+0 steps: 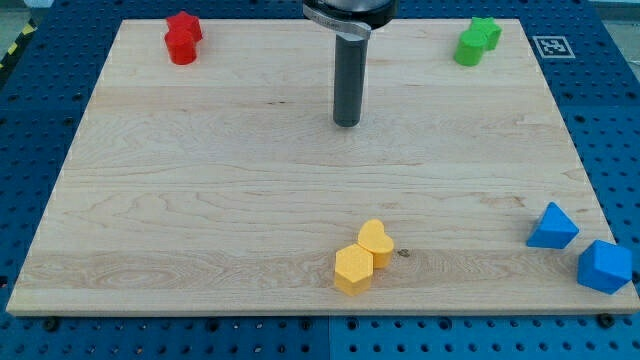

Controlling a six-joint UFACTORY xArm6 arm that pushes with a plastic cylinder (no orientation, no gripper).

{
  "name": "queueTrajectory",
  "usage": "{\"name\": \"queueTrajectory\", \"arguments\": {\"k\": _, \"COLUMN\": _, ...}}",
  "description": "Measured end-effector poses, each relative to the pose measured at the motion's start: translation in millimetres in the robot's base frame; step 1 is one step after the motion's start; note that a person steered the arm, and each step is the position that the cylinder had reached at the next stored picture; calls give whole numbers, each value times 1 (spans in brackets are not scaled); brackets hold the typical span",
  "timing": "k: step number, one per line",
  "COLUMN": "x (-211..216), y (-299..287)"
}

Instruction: Point your arm at the green star

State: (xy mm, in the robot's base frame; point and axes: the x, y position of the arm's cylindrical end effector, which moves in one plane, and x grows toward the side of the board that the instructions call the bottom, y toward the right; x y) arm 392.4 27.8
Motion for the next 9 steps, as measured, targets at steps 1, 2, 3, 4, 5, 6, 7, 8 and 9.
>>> {"name": "queueTrajectory", "arguments": {"k": 1, "x": 0, "y": 0}}
{"name": "queueTrajectory", "arguments": {"k": 2, "x": 3, "y": 0}}
{"name": "queueTrajectory", "arguments": {"k": 3, "x": -10, "y": 14}}
{"name": "queueTrajectory", "arguments": {"k": 4, "x": -17, "y": 22}}
{"name": "queueTrajectory", "arguments": {"k": 5, "x": -17, "y": 22}}
{"name": "queueTrajectory", "arguments": {"k": 6, "x": -30, "y": 22}}
{"name": "queueTrajectory", "arguments": {"k": 7, "x": -45, "y": 22}}
{"name": "queueTrajectory", "arguments": {"k": 8, "x": -56, "y": 22}}
{"name": "queueTrajectory", "arguments": {"k": 9, "x": -82, "y": 22}}
